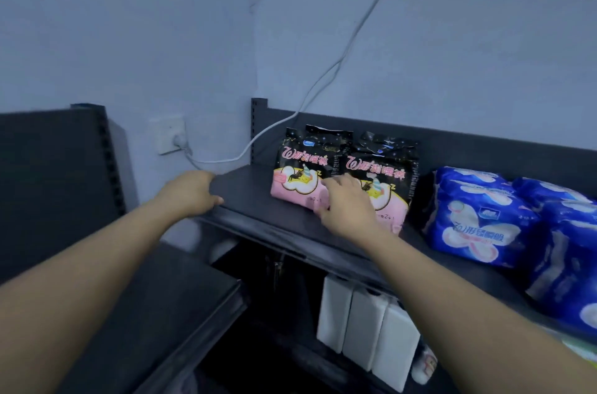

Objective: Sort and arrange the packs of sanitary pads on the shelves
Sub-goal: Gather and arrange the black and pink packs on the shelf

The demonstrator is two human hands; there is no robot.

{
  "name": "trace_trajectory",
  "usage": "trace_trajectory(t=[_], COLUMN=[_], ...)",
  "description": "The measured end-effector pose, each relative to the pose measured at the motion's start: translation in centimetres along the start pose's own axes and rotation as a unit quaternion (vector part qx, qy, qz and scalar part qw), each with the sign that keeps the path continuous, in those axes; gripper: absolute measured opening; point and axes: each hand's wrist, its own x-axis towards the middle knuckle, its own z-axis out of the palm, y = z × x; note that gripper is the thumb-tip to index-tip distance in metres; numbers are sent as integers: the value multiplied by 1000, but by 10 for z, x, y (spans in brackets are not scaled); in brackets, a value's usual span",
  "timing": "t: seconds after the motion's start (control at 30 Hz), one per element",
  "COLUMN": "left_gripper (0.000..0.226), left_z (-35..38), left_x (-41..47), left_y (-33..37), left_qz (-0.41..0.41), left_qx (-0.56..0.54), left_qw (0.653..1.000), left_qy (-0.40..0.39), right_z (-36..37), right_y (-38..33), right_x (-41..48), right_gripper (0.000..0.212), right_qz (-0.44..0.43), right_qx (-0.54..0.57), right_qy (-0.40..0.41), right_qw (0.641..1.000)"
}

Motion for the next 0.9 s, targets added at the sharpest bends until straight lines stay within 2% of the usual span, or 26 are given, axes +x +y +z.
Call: trace_trajectory(t=[0.13,0.27,0.43,0.67,0.9], left_gripper=[50,38,48,48,51], left_z=[-20,-35,-50,-87,-130], left_x=[-55,-121,-218,-358,-500], left_y=[-27,-46,-62,-84,-111], left_qz=[-57,-106,-203,-327,-451], left_qx=[73,120,172,204,232], left_qw=[996,987,964,923,862], left_qy=[-2,4,3,9,13], right_z=[1,5,2,-17,-41], right_y=[-35,-72,-120,-207,-302], right_x=[-12,-34,-77,-147,-229], right_gripper=[57,53,51,57,56], right_qz=[-57,-129,-223,-359,-466], right_qx=[2,27,56,89,124], right_qy=[-85,-121,-156,-189,-202], right_qw=[995,984,961,910,852])
